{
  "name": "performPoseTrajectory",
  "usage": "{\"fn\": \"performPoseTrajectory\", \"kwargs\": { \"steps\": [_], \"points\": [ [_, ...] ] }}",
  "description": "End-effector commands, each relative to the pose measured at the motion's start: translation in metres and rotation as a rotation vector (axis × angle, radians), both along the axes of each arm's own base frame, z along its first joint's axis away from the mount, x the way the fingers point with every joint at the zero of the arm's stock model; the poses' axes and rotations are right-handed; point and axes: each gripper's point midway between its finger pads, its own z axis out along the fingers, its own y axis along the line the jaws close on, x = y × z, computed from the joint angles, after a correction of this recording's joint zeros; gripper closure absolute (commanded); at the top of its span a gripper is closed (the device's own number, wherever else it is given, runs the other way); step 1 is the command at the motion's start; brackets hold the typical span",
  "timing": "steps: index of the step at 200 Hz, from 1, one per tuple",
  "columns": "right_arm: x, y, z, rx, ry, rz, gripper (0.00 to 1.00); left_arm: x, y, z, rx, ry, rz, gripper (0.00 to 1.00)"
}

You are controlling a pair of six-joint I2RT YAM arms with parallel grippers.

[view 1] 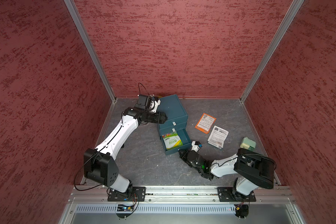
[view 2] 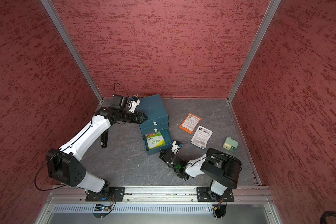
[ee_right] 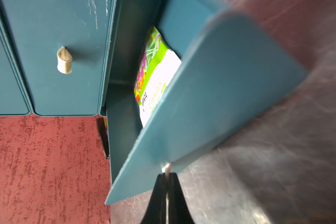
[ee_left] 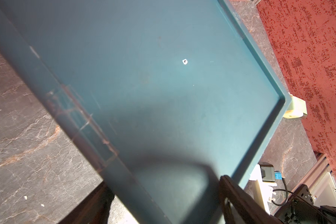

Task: Take the seed bags out of the drawer
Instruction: Open the drawer in the storage box.

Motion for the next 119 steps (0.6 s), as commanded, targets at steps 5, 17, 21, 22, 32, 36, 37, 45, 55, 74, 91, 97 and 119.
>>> {"fn": "performPoseTrajectory", "kwargs": {
  "steps": [5, 17, 21, 22, 32, 36, 37, 45, 55, 74, 91, 97, 119],
  "points": [
    [-0.003, -0.011, 0.002, -0.031, -0.008, -0.041, 1.0, -0.011, -0.002, -0.006, 0.007, 0.02, -0.043, 0.13],
    [-0.004, -0.011, 0.001, -0.036, -0.004, -0.04, 1.0, -0.011, -0.002, -0.006, 0.006, 0.02, -0.043, 0.13],
    [-0.004, -0.012, 0.001, -0.037, -0.004, -0.04, 1.0, -0.011, -0.002, -0.006, 0.005, 0.02, -0.043, 0.13],
    [-0.005, -0.011, 0.001, -0.037, -0.004, -0.04, 1.0, -0.011, -0.002, -0.006, 0.005, 0.02, -0.043, 0.13],
    [-0.006, -0.01, 0.001, -0.039, -0.002, -0.036, 1.0, -0.011, -0.003, -0.005, 0.005, 0.018, -0.044, 0.13],
    [-0.006, -0.01, 0.001, -0.04, -0.001, -0.035, 1.0, -0.011, -0.002, -0.005, 0.005, 0.018, -0.044, 0.13],
    [-0.007, -0.01, 0.0, -0.041, 0.0, -0.035, 1.0, -0.011, -0.002, -0.005, 0.005, 0.018, -0.043, 0.13],
    [-0.008, -0.009, 0.0, -0.04, 0.005, -0.032, 1.0, -0.012, -0.002, -0.005, 0.005, 0.017, -0.044, 0.13],
    [-0.011, -0.007, 0.0, -0.039, 0.006, -0.028, 1.0, -0.012, -0.002, -0.004, 0.005, 0.015, -0.043, 0.13],
    [-0.015, -0.004, -0.001, -0.041, 0.016, -0.026, 1.0, -0.013, -0.001, -0.005, 0.006, 0.017, -0.042, 0.13],
    [-0.018, -0.006, -0.005, -0.046, 0.026, -0.036, 1.0, -0.014, -0.001, -0.005, 0.007, 0.017, -0.042, 0.13],
    [-0.019, -0.007, -0.007, -0.047, 0.028, -0.037, 1.0, -0.014, -0.001, -0.005, 0.006, 0.016, -0.041, 0.13],
    [-0.018, -0.009, -0.006, -0.043, 0.027, -0.042, 0.91, -0.015, -0.001, -0.005, 0.007, 0.016, -0.042, 0.13]
  ]
}}
